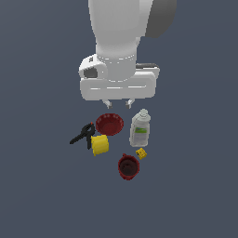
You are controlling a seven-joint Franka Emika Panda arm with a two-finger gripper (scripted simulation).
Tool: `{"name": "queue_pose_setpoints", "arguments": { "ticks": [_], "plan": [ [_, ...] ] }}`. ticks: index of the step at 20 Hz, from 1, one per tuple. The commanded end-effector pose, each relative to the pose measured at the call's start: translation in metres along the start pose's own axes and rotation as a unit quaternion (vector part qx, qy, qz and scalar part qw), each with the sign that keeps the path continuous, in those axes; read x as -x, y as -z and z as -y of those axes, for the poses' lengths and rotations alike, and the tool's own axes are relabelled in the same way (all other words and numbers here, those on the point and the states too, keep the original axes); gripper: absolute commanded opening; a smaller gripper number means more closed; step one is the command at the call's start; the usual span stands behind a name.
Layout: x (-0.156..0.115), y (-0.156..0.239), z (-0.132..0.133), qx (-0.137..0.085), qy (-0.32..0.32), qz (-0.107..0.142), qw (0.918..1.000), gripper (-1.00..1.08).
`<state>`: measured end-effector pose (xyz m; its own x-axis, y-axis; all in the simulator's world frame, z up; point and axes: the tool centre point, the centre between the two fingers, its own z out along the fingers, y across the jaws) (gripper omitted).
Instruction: Pick up a designated object from a clutter of objects.
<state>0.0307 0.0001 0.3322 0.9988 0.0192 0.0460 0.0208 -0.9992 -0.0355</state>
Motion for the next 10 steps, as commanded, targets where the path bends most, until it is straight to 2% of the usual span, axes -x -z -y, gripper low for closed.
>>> {"name": "queue_pose_setpoints", "arguments": {
  "ticks": [1,10],
  "plan": [
    [-0.006,-0.005,0.001,-0.007,0.018,0.005,0.9998,0.28],
    [-0.034,-0.033,0.004,-0.045,0.107,0.021,0.9931,0.28]
  ]
}}
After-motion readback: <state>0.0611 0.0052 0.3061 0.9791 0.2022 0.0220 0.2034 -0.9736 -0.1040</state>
